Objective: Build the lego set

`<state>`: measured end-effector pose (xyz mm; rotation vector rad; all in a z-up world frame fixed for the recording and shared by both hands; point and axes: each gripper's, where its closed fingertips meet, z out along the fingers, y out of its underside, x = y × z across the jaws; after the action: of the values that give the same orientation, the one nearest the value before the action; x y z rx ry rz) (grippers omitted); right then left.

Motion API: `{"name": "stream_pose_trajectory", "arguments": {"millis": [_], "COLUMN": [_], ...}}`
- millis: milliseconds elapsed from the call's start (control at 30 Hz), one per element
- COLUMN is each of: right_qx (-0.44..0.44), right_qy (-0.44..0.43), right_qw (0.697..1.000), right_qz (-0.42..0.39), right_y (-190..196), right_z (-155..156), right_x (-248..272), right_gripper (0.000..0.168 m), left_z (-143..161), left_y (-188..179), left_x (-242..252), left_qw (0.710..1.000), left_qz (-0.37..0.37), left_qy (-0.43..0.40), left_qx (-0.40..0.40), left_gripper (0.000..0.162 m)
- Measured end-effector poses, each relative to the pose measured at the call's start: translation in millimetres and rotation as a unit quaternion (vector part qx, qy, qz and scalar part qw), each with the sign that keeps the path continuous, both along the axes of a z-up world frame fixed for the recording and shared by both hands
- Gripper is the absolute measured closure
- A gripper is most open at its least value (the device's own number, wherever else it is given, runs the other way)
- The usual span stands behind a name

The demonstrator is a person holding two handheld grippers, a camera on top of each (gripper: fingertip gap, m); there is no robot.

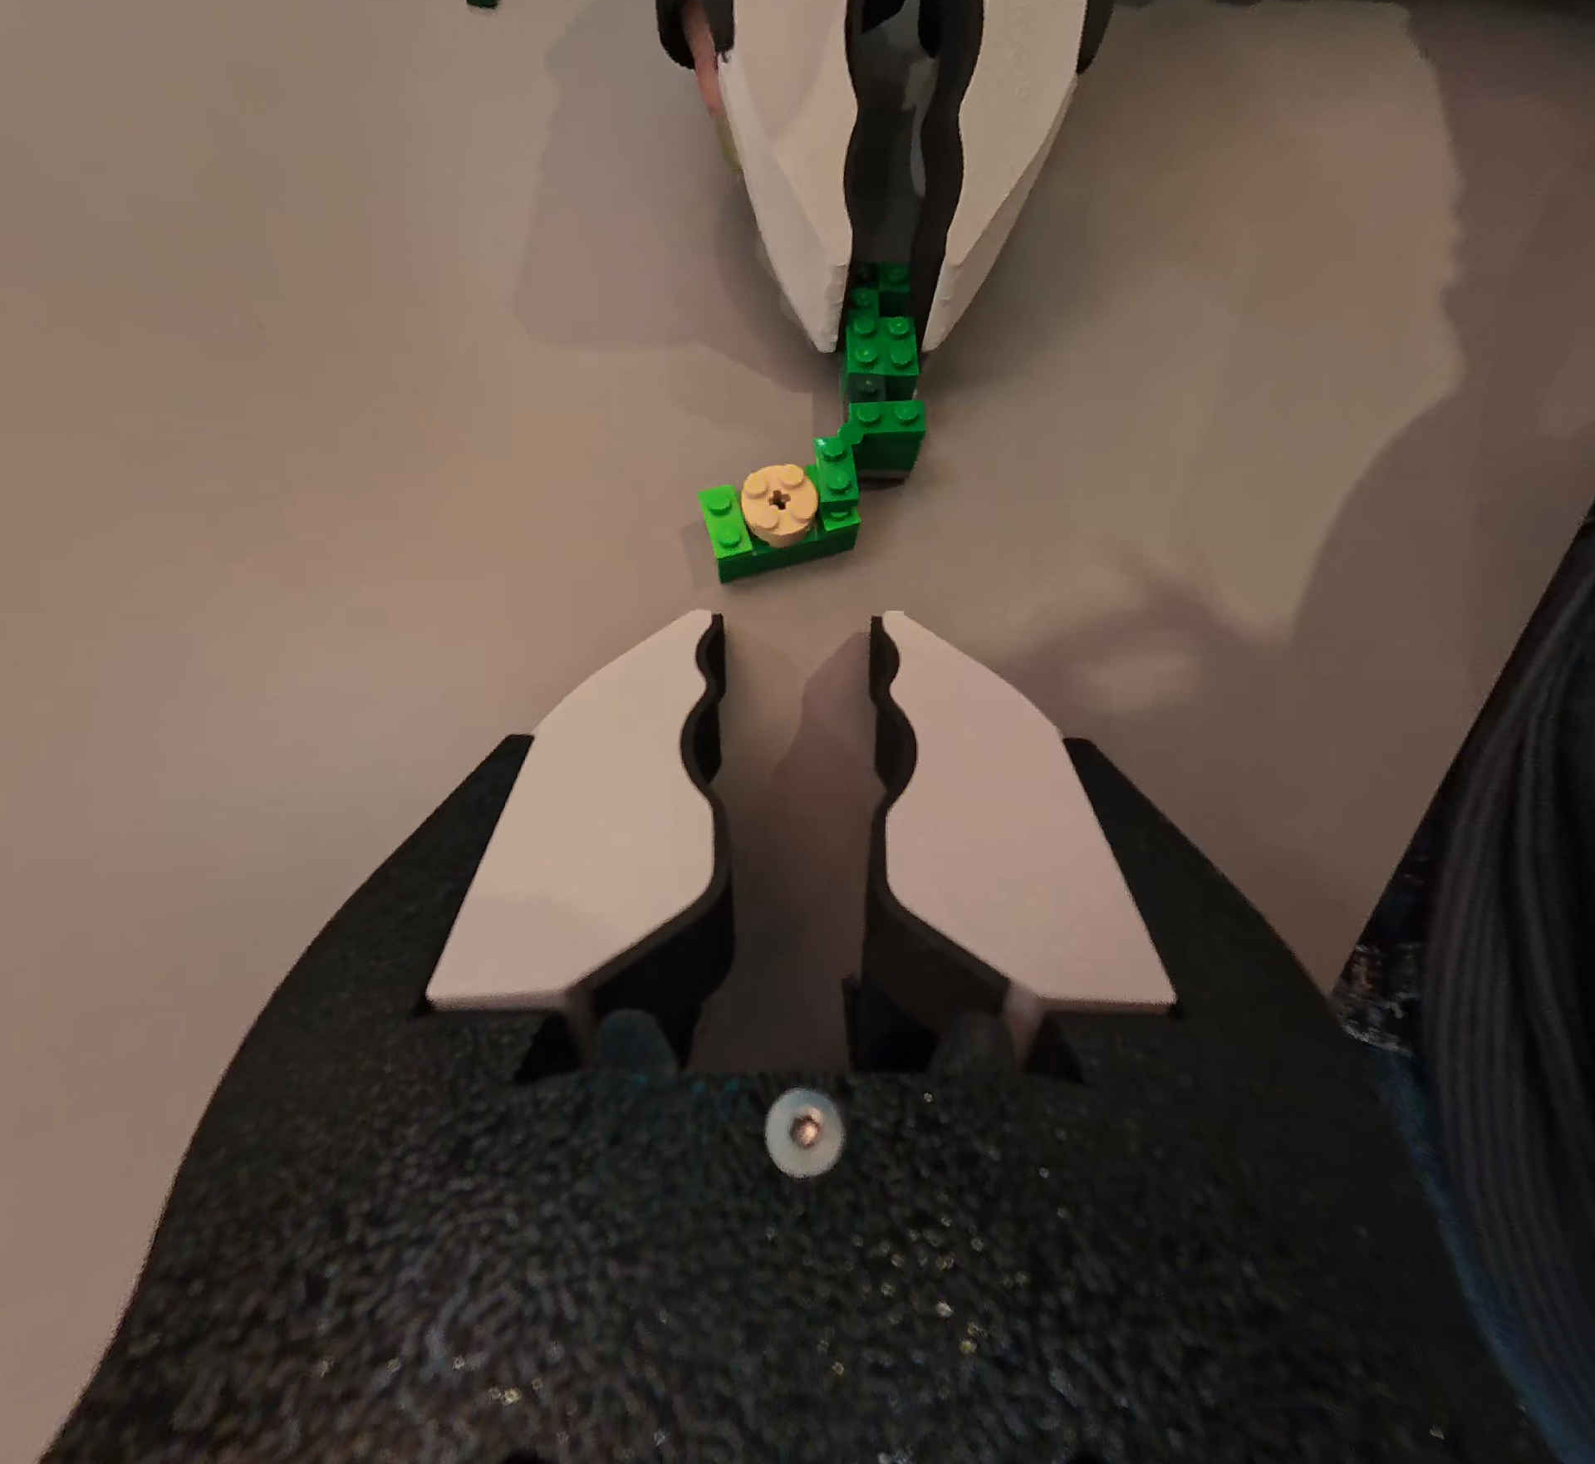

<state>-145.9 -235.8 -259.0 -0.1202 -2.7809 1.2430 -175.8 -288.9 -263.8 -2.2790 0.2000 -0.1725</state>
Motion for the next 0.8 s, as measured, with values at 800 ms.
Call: {"name": "stream_pose_trajectory", "arguments": {"millis": [800], "right_qx": [-0.001], "right_qy": [0.003], "right_qw": [1.0], "right_qz": [0.0], "right_y": [-0.5], "right_z": [0.1], "right_x": [1.0], "right_gripper": [0.153], "left_z": [0.5], "left_y": [3.9], "left_x": [-2.4], "left_qw": [0.999], "left_qz": [-0.031], "left_qy": [0.011], "left_qx": [0.002], "left_gripper": [0.131]}}
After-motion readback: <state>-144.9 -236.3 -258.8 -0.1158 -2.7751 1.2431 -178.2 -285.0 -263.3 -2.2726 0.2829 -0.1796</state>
